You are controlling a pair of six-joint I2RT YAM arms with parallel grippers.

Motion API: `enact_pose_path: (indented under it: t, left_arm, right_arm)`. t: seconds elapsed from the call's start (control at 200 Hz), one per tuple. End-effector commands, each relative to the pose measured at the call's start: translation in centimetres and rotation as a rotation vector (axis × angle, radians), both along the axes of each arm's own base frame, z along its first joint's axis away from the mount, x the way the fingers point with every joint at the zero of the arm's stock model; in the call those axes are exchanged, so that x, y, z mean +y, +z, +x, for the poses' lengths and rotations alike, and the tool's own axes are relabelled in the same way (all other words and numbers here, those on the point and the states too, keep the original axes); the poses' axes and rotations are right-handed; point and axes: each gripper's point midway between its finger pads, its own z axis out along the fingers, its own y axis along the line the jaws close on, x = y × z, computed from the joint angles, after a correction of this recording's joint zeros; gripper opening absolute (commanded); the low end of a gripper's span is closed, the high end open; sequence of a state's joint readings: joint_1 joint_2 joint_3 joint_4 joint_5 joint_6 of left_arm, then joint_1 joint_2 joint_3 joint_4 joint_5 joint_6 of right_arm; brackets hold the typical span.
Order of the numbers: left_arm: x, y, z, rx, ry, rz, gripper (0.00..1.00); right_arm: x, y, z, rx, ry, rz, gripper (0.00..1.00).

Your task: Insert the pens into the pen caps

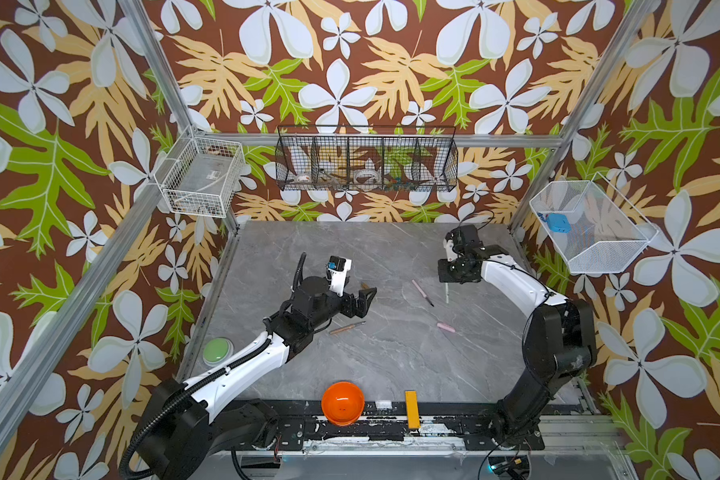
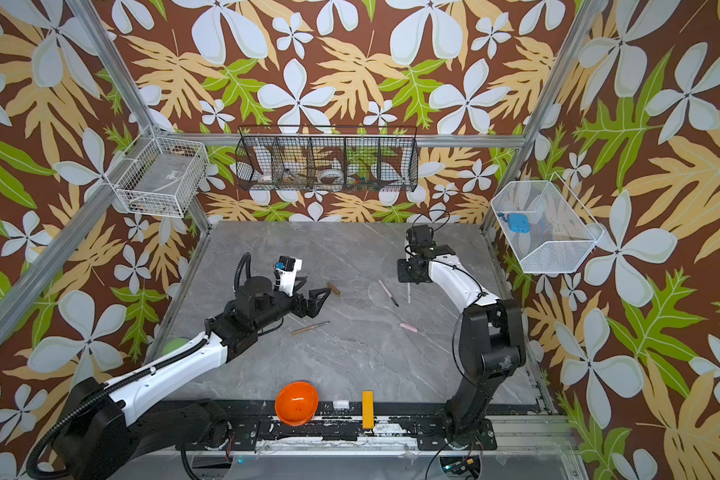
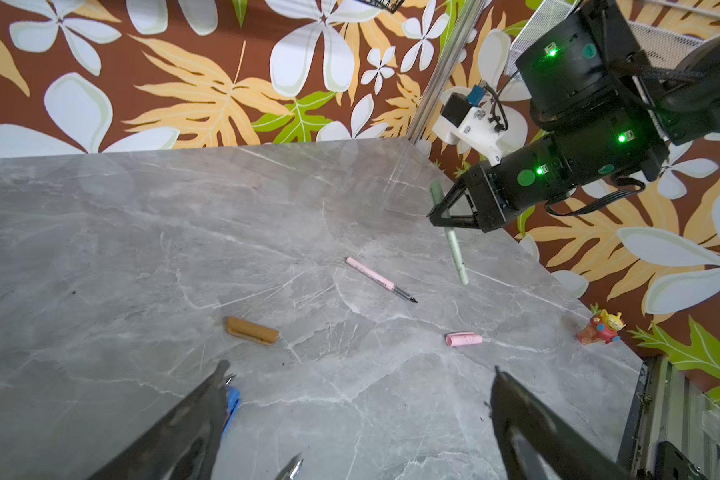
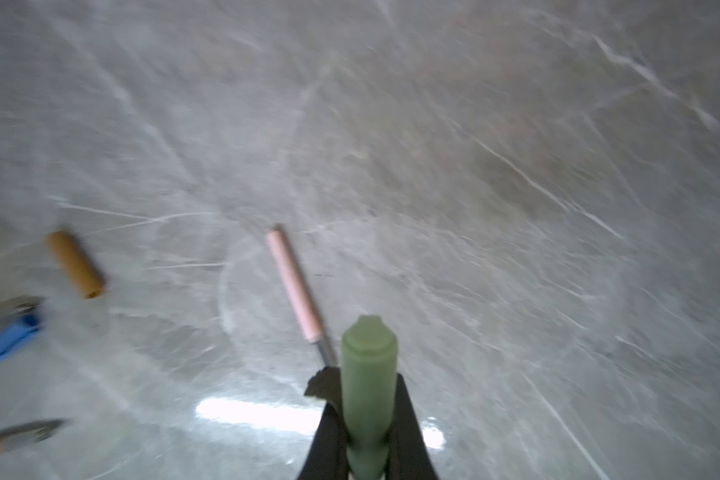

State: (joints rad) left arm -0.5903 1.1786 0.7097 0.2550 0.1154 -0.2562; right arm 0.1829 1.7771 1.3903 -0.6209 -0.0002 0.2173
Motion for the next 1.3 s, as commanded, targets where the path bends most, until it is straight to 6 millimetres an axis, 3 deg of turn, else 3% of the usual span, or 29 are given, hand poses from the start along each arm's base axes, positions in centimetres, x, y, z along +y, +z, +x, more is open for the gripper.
enact_pose_path:
  t: [0.0,0.1,0.265,0.505,0.751,0.986,1.101,1.216,1.296]
  left_arm:
    - [0.3,-0.6,0.0,0.007,0.013,0.019,0.99]
    - [0.5,-1.0,-0.1,0.015,0.016,0.022,0.99]
    - [0.7,-1.5,-0.2,0.026,0.026,0.024,1.00]
    - [1.3,-1.9,-0.4,0.030,0.045,0.043,1.00]
    - [1.9,-1.9,-0.5,0.020,0.072,0.051,1.00]
    - [2.0,-2.0,-0.4,0.024,0.077,0.057,1.00]
    - [1.8,-2.1,-0.5,0.027,0.065,0.055,1.00]
    - [1.5,-2.8,-0.6,0.042,0.043,0.071,1.00]
    - [0.7,-3.4,-0.6,0.052,0.011,0.071,1.00]
  right_arm:
    - [-3.2,-0.9,0.9,-0.005,-0.041,-0.150,0.07]
    - [-4.3,-2.0,1.5,0.012,-0.027,-0.214,0.09]
    - [-4.3,-4.1,2.7,0.044,0.008,-0.227,0.20]
    - [-5.3,-6.4,4.0,0.069,-0.001,-0.235,0.26]
    - [-5.6,-6.3,4.6,0.060,-0.002,-0.246,0.47]
    - [-5.5,-6.2,4.3,0.070,0.004,-0.229,0.59]
    - [-4.4,-6.6,3.8,0.069,0.010,-0.093,0.61]
    - [-5.4,-7.0,3.1,0.070,-0.022,-0.081,0.64]
    - [-5.1,-6.7,3.0,0.040,-0.025,0.020,0.65]
